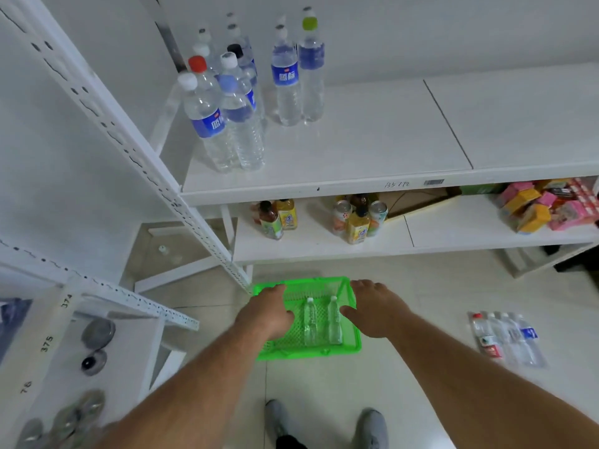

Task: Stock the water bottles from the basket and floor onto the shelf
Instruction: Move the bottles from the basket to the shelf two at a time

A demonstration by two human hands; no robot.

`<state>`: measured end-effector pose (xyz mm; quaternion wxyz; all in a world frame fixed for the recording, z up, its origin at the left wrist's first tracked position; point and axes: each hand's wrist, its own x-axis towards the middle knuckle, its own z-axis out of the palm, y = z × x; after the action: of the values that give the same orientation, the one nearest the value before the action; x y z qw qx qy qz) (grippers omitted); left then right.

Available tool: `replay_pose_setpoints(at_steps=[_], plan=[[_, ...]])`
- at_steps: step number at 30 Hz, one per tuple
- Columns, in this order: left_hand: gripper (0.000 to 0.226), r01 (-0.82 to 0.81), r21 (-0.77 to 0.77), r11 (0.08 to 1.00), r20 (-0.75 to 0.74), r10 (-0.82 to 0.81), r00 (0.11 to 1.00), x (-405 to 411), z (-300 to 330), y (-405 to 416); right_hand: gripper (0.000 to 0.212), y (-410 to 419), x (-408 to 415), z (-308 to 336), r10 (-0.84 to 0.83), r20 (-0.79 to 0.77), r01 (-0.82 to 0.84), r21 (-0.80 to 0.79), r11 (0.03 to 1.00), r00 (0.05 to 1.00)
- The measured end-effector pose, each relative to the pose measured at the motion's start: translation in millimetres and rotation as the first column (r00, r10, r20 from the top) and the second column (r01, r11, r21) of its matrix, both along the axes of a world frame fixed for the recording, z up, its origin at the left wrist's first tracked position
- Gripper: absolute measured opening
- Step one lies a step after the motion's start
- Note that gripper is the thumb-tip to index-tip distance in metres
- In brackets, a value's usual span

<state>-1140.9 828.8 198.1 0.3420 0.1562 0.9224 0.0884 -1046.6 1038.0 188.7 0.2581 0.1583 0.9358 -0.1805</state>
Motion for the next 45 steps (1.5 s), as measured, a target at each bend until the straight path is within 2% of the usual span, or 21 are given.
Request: replay_pose_setpoints(at_steps=[6,12,17,21,25,30,35,39,41,45], plan=[[0.076,-0.019,-0.006,1.000,0.103,0.019,0.995,-38,-72,-30,0.068,-25,-16,-53,-0.076,0.126,0.078,-0.014,0.997,0.989],[0.074,-0.040,-0.012,0.999,0.151,0.041,0.988,-68,-178,-31,0.067,-22,-48,-153,-0.115,0.203,0.122,-0.019,0.992,0.972],[0.072,-0.108,0.012,0.994,0.189,0.104,0.976,-78,-314,-25,0.064,-7,-82,-295,-0.170,0.206,0.179,-0.024,0.984,0.964],[0.069,-0.245,0.035,0.969,0.234,0.230,0.945,-76,-441,-20,0.060,-3,-100,-430,-0.302,0.224,0.323,-0.062,0.944,0.926],[0.068,-0.297,0.031,0.954,0.229,0.283,0.931,-74,-564,-9,0.056,-1,-115,-555,-0.397,0.243,0.423,-0.067,0.903,0.885],[0.072,-0.365,0.038,0.930,0.242,0.346,0.907,-71,-682,7,0.052,5,-136,-668,-0.483,0.236,0.507,-0.050,0.860,0.843],[0.079,-0.424,0.063,0.904,0.264,0.394,0.880,-71,-754,33,0.051,7,-147,-733,-0.562,0.201,0.572,0.008,0.820,0.802],[0.078,-0.422,0.046,0.905,0.291,0.392,0.872,-67,-783,50,0.048,0,-149,-755,-0.652,0.132,0.647,0.084,0.758,0.746],[0.080,-0.433,0.033,0.901,0.330,0.399,0.856,-65,-791,54,0.045,-1,-149,-758,-0.660,0.071,0.649,0.127,0.750,0.748],[0.090,-0.384,-0.076,0.920,0.292,0.389,0.874,-68,-797,48,0.043,0,-150,-761,-0.616,-0.036,0.617,0.023,0.786,0.787]])
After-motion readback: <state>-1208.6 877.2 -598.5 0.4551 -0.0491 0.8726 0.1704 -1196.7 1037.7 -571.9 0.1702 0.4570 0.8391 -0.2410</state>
